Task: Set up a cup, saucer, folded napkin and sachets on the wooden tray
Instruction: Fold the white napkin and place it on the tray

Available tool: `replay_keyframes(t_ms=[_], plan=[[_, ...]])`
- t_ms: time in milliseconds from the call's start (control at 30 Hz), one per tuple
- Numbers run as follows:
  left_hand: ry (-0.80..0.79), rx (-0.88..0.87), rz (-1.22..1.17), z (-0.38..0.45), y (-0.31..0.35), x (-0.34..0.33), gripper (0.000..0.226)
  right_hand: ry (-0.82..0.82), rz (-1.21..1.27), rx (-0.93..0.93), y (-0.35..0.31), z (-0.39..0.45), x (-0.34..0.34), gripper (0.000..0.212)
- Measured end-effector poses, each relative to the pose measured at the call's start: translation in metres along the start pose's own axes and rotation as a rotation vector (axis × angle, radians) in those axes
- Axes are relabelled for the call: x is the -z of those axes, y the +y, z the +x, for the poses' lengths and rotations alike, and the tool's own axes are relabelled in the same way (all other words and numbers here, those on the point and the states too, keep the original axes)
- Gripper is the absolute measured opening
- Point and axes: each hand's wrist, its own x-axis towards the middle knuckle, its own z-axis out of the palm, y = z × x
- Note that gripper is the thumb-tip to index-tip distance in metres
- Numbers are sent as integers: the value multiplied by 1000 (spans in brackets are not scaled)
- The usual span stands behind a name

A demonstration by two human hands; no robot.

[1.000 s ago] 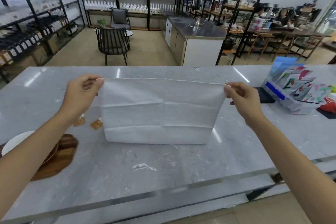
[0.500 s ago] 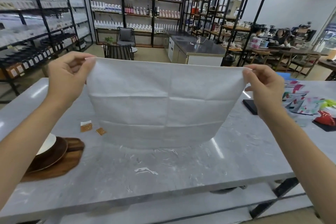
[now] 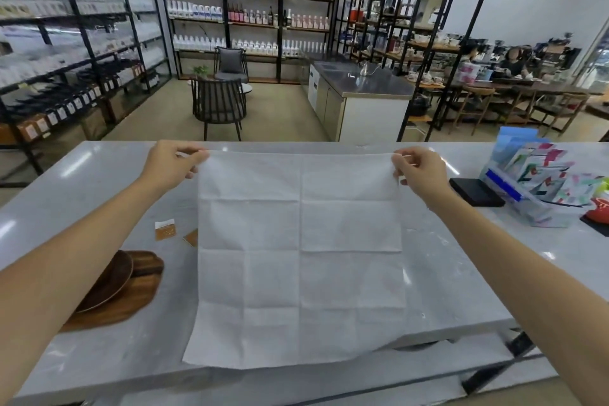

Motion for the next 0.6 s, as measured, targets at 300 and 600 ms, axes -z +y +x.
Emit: replay_keyframes(t_ms=[300,600], plan=[[-104,105,-7,13,-57,-44,10,-102,-111,-107,58,26,-40,11],[-210,-24,182,-42,-82,-37,12,-181,-226,-63,91,-22,-32,8]])
